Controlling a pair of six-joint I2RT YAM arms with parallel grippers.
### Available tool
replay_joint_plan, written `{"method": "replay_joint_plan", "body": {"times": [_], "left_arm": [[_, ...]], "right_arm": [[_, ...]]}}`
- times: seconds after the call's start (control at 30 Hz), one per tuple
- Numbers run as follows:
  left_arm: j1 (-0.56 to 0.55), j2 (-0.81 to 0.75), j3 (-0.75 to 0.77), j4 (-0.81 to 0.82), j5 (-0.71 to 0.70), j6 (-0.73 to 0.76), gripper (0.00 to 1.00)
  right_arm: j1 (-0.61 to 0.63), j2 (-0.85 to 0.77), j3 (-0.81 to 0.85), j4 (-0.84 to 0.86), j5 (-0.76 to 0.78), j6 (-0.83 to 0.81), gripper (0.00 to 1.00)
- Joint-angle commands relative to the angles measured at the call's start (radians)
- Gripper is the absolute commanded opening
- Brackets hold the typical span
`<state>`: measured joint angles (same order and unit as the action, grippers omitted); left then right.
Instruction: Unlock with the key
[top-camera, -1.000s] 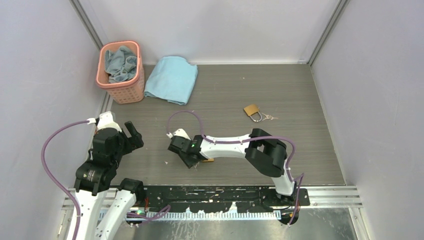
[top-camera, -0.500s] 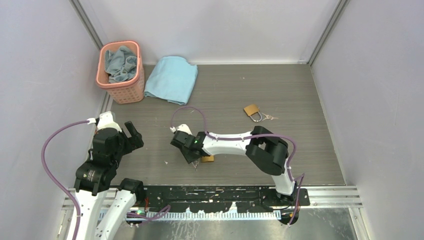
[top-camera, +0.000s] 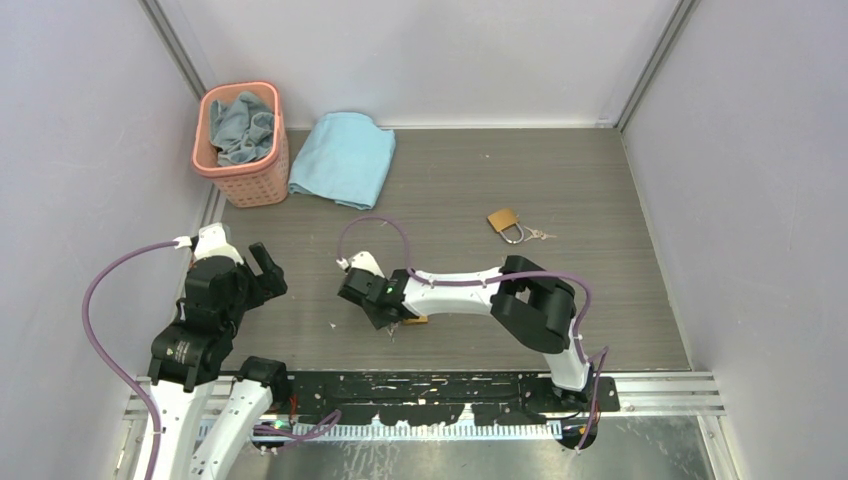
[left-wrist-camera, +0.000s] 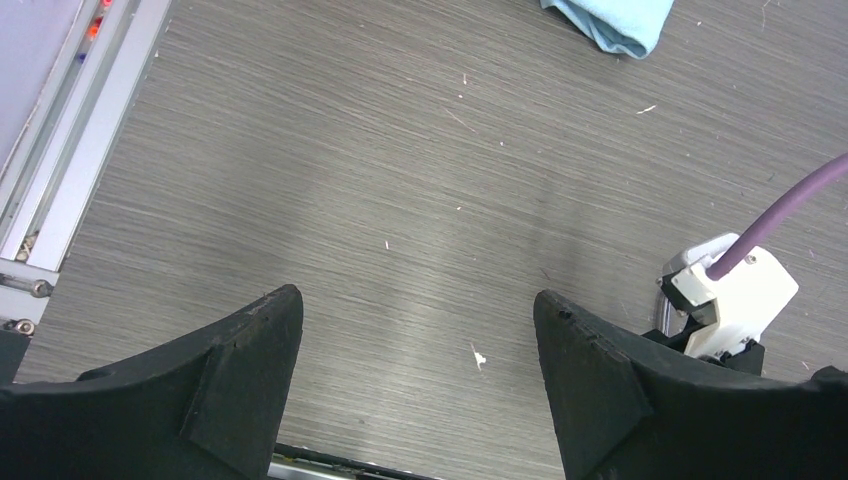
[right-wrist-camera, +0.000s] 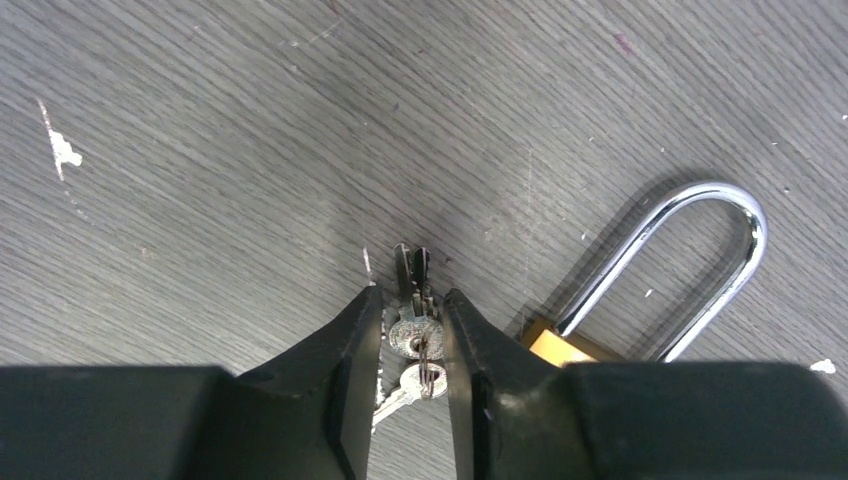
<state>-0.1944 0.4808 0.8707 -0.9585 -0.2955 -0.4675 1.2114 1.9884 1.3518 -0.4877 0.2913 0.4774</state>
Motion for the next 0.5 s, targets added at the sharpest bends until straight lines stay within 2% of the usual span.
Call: {"method": "replay_joint_plan", "body": {"times": [0.0,0.33,0.47], "left_arm": [[-0.001,-0.010,0.002,0.044,-0.001,0.007,0.85],[0.000,-0.011,0.002,0.043,-0.004,0.008,0.85],[-0.001,-0.012,0.002,0.043,-0.004,0.007,0.85]], "right_arm": [[0.022,0.042,-0.042,-0.109,0.018,-0.025,0.31],[0.007,0.096,-0.047,-0.041,-0.005,-0.030,0.14],[0.000,0.081,-0.070,-0.007,0.000,-0.034,0.01]]}}
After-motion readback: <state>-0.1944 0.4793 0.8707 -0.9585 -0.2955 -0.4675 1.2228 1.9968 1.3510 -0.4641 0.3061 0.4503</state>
